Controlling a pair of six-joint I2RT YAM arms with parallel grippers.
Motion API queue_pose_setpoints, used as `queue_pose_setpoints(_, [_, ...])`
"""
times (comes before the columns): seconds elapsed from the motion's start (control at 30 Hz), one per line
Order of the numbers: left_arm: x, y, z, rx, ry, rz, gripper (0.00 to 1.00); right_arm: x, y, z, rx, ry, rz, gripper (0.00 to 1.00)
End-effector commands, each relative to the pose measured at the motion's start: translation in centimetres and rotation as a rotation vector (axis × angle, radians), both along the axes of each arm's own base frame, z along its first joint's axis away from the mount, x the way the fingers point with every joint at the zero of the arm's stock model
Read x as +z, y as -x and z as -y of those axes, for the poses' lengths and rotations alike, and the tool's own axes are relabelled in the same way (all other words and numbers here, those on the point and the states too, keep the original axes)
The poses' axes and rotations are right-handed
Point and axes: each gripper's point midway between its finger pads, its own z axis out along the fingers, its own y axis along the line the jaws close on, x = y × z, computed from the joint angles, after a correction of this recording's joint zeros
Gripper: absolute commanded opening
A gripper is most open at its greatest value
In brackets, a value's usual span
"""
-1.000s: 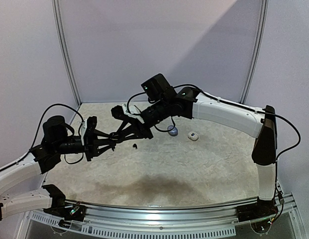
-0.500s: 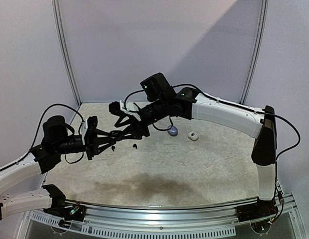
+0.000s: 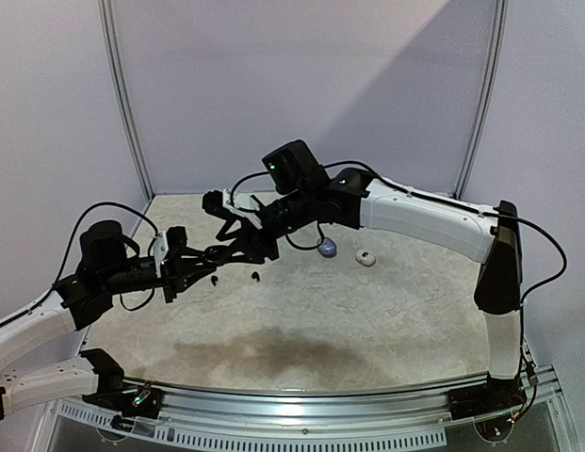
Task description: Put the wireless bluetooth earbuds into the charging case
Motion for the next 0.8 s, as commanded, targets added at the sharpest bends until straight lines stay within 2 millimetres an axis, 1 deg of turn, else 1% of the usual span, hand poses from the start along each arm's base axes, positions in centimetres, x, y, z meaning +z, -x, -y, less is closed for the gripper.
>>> queue_pose_setpoints(0.0, [-1.6,2.4,0.7,-0.110,-0.039,-0.025,0.00,1.5,-3.2,-0.8,-0.101,-0.062,0.049,0.49])
queue_pose_setpoints(0.1, [-1.3,2.3,0.7,-0.101,-0.022,-0.021,0.00,1.3,-3.1,-0.8,-0.097,-0.059,0.047,0.49])
queue_pose_setpoints(0.2, [-0.8,2.0,0.6,-0.080,0.009,-0.029,0.00,0.7,-3.2,-0.9,-0.092,-0.048,0.039,0.49])
queue_pose_setpoints(0.33, [0.3,1.1,0.2,-0.013,0.121,-0.129,0.00,0.2,-3.0,-0.9,-0.083,-0.038,0.028,0.50])
queue_pose_setpoints(0.43, [0.3,0.4,-0.3,0.044,0.184,-0.216,0.00,0.6,-3.0,-0.9,-0.082,-0.045,0.023,0.51])
queue_pose_setpoints(0.53, [-0.4,-0.1,-0.8,0.093,0.212,-0.293,0.00,1.9,-3.4,-0.9,-0.090,-0.083,-0.009,0.53])
queue_pose_setpoints(0.6, [-0.6,-0.5,-1.1,0.125,0.229,-0.317,0.00,3.3,-3.8,-0.9,-0.091,-0.131,-0.041,0.54])
queue_pose_setpoints(0.77, [-1.1,-1.7,-2.3,0.210,0.264,-0.365,0.00,6.7,-5.9,-0.3,-0.149,-0.250,-0.181,0.55])
